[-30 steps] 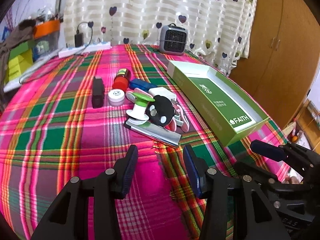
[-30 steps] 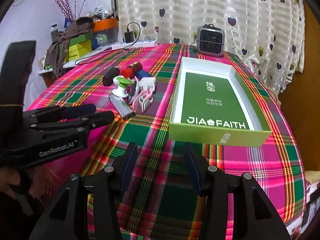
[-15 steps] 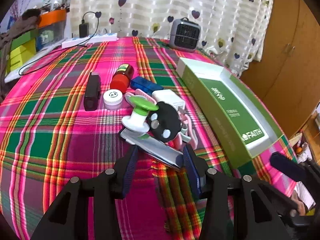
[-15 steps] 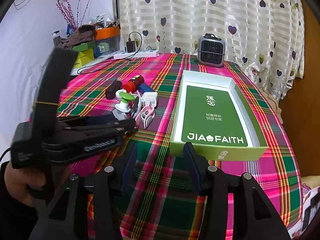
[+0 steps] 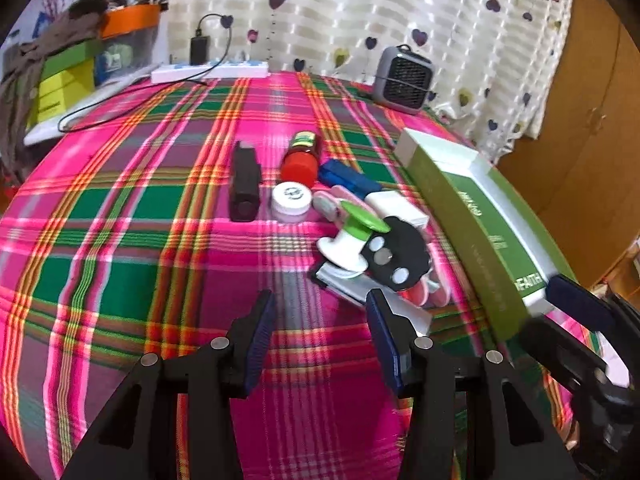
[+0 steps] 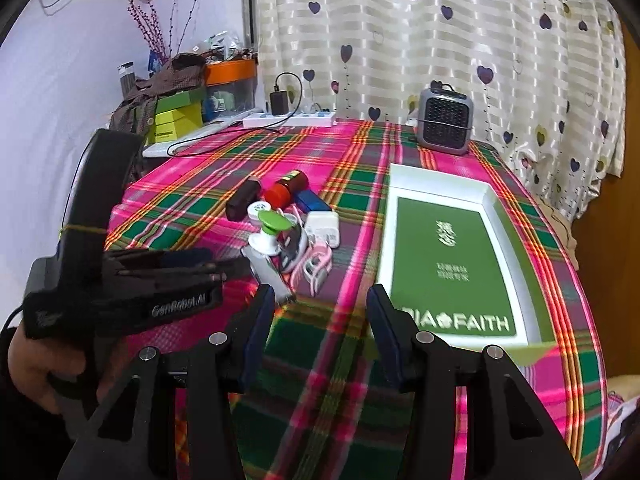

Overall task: Organize rigid objects
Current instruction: 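Grasp the green-capped white spool with the left gripper while the right gripper grasps the black round disc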

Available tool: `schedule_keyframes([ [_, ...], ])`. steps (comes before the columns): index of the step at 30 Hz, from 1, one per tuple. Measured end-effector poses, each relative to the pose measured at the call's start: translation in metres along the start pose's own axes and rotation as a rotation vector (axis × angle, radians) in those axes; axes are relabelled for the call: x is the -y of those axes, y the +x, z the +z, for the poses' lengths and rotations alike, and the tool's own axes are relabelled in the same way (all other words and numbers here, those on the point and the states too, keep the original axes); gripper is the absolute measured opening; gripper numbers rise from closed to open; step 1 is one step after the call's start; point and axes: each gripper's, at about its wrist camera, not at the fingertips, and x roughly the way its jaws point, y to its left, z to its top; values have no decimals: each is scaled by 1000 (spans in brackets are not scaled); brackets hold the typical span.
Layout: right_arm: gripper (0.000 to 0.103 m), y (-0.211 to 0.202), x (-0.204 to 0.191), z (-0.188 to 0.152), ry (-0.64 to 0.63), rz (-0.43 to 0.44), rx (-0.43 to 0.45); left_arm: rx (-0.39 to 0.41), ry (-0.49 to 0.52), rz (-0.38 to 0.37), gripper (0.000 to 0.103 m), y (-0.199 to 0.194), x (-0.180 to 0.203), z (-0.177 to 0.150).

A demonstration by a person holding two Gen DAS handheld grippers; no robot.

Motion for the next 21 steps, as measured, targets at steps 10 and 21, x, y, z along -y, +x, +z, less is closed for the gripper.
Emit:
schedule_keyframes([
  [10, 36, 47, -17, 27, -28, 77, -42, 19, 0, -52, 46, -1, -16, 9],
  [21, 31, 83, -16, 37, -15, 65, -126, 32, -23, -105, 46, 1, -38, 18],
])
